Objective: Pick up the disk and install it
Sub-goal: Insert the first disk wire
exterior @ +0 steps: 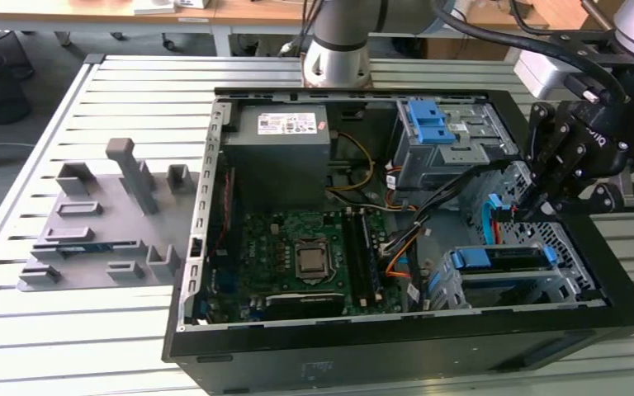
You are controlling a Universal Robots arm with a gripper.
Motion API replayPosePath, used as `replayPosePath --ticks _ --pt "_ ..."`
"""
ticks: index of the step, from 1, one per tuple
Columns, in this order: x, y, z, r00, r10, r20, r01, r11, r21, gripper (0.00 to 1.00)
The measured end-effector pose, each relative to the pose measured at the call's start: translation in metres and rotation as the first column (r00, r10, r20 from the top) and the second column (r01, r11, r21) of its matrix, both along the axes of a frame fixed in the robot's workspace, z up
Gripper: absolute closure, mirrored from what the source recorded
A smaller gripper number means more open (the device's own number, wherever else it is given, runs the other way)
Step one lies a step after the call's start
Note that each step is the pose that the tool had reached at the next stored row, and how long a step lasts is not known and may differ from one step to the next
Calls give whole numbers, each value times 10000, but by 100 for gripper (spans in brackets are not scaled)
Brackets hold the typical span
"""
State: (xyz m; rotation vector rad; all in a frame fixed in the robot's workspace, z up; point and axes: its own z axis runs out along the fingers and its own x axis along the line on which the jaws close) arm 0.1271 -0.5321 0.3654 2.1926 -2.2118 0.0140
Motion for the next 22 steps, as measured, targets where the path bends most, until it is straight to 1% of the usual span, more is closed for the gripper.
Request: replayPosePath --ticks 5,8,10,11,12,14,15,17,19,20,21,22 --pt "-8 52 -30 9998 197 45 -197 9998 -4 75" --pt "-13 75 -40 9996 259 97 -259 9997 -4 75" --pt "-13 84 -49 9995 278 114 -278 9996 -14 74" --pt "-14 87 -55 9995 280 118 -280 9996 -24 68" --pt "-15 88 -61 9995 282 119 -281 9996 -41 68" --pt "-15 91 -75 9995 286 120 -285 9995 -99 68" --pt "-14 92 -83 9995 287 119 -285 9995 -143 68" --pt "-14 92 -98 9995 289 115 -286 9992 -263 68" --pt "-14 92 -111 9995 290 113 -286 9990 -348 68" --pt "-15 92 -117 9995 289 112 -285 9989 -379 69" --pt "-15 93 -122 9995 290 111 -285 9988 -404 76" --pt "-15 93 -127 9995 290 111 -285 9987 -423 76"
